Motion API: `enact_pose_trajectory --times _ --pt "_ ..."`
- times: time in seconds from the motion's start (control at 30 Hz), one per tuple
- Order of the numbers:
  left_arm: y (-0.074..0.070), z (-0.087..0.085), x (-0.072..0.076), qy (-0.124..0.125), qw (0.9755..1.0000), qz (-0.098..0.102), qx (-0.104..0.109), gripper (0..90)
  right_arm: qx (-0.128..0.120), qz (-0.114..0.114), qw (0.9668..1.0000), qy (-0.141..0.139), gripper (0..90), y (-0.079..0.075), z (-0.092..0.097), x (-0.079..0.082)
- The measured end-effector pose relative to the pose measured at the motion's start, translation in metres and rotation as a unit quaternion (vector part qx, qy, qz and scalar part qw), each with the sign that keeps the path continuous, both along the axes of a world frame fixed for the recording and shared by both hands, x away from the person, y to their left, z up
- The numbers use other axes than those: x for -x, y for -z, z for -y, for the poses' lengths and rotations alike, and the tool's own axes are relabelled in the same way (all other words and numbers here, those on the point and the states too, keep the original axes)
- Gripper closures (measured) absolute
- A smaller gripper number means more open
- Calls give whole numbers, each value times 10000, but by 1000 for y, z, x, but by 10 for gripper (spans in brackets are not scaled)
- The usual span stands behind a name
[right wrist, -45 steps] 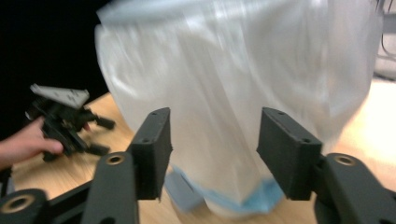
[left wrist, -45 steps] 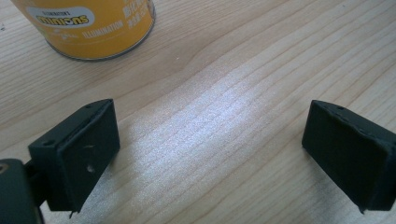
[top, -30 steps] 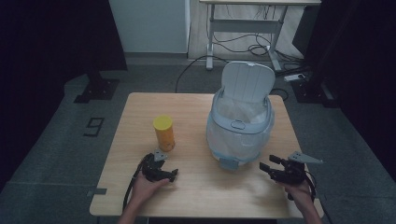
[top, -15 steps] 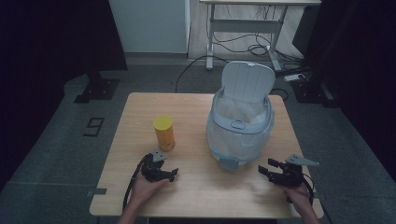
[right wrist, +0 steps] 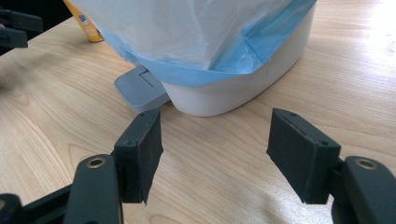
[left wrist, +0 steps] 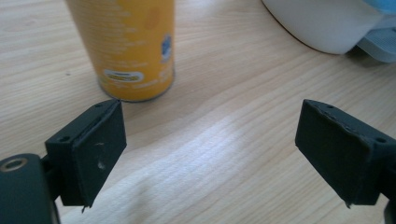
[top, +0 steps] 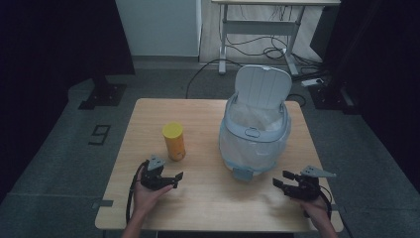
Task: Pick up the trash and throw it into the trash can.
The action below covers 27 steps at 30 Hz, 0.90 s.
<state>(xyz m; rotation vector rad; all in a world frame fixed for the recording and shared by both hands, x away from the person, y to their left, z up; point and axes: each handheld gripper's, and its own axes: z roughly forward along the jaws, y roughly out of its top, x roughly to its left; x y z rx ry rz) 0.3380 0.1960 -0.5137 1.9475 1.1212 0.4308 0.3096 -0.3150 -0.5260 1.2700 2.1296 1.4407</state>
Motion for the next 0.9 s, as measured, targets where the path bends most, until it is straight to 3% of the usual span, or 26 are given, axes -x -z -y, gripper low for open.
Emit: enact_pose_trajectory --times 0.3,0.47,0.8,0.9 --pt "-5 -7 -8 -222 9996 121 101 44 40 -52 10000 -53 346 3 -3 -1" --pt "-6 -14 -17 -282 9987 103 423 46 31 -55 10000 -47 346 3 -3 -1" --pt "-3 -21 -43 -196 9973 37 708 54 65 -110 9999 -36 346 6 -3 -3" --pt "-2 -17 -51 -188 9983 103 533 40 77 -114 9999 -31 345 7 -3 -3"
